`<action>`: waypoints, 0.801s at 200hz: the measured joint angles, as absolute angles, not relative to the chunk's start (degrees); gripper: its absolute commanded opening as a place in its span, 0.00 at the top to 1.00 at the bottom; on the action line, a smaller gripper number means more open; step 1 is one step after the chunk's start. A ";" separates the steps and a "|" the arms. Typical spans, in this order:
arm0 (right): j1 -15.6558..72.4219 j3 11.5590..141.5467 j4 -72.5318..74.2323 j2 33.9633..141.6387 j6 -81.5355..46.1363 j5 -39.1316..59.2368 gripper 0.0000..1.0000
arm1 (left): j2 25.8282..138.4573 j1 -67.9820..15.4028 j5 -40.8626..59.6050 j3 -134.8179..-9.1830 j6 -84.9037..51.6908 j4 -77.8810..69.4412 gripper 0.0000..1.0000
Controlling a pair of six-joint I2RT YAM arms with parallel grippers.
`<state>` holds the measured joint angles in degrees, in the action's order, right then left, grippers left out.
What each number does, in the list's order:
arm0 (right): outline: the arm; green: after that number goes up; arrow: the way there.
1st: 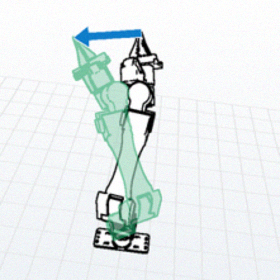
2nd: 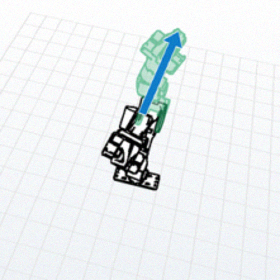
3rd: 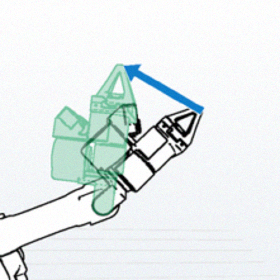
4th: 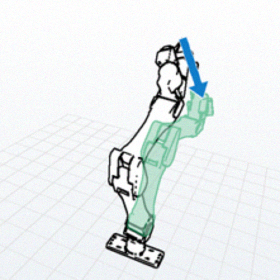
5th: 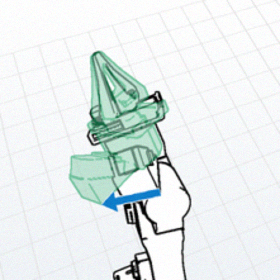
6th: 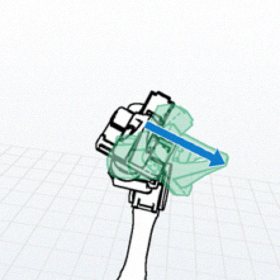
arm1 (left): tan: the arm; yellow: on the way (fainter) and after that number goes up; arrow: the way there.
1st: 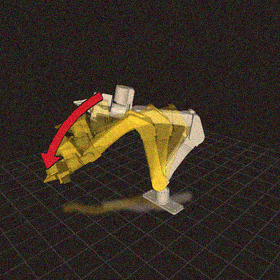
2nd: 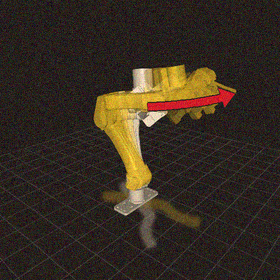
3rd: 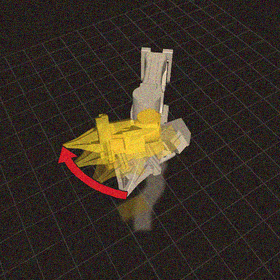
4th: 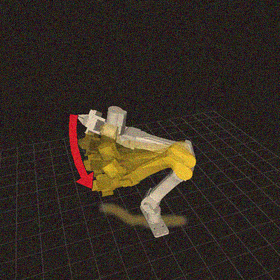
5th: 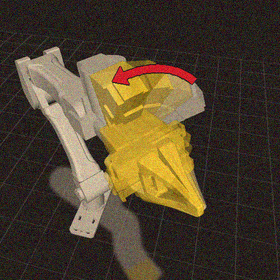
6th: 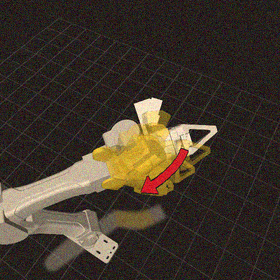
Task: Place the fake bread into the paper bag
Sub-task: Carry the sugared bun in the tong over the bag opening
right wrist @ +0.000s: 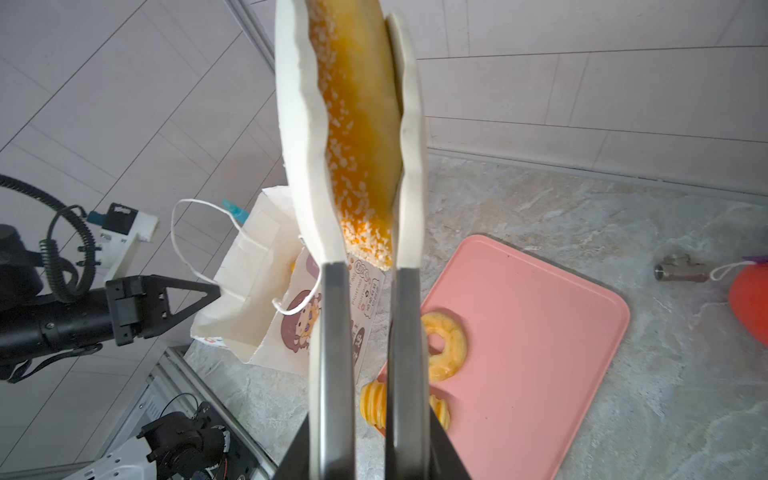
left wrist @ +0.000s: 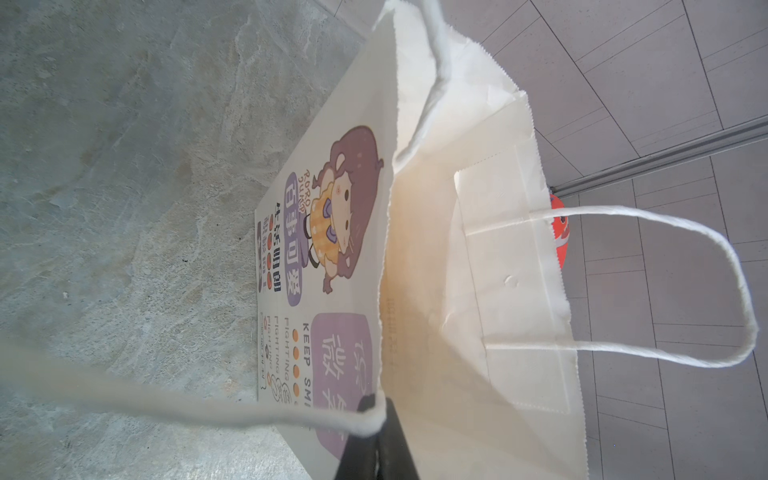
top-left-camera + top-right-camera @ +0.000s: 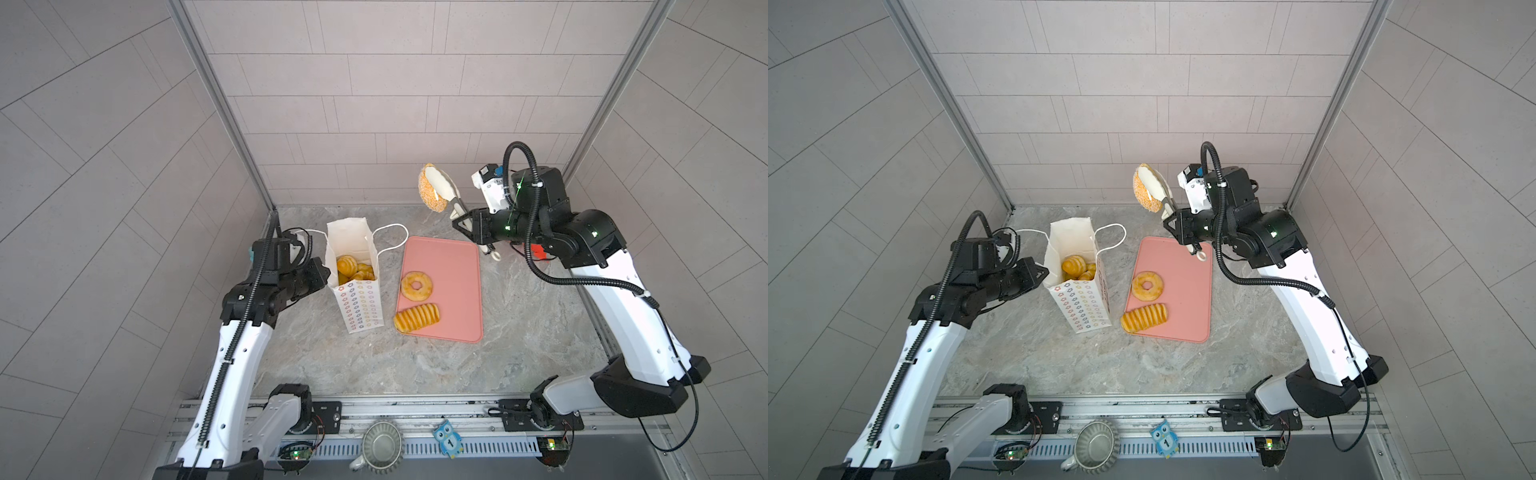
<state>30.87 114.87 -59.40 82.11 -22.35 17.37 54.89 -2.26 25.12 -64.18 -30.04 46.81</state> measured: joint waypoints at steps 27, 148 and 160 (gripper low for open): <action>35.70 117.54 -59.33 83.35 -22.35 16.12 0.70 | 54.78 -2.26 24.91 -64.18 -30.06 47.00 0.95; 50.76 124.99 -60.01 94.37 -22.26 8.97 0.71 | 54.52 -2.26 24.40 -64.18 -30.13 47.05 0.95; 51.29 125.45 -60.29 94.85 -22.24 8.45 0.71 | 54.50 -2.26 24.40 -64.18 -30.13 47.05 0.95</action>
<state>51.29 125.45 -60.29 94.85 -22.24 8.45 54.50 -2.26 24.40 -64.18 -30.13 47.05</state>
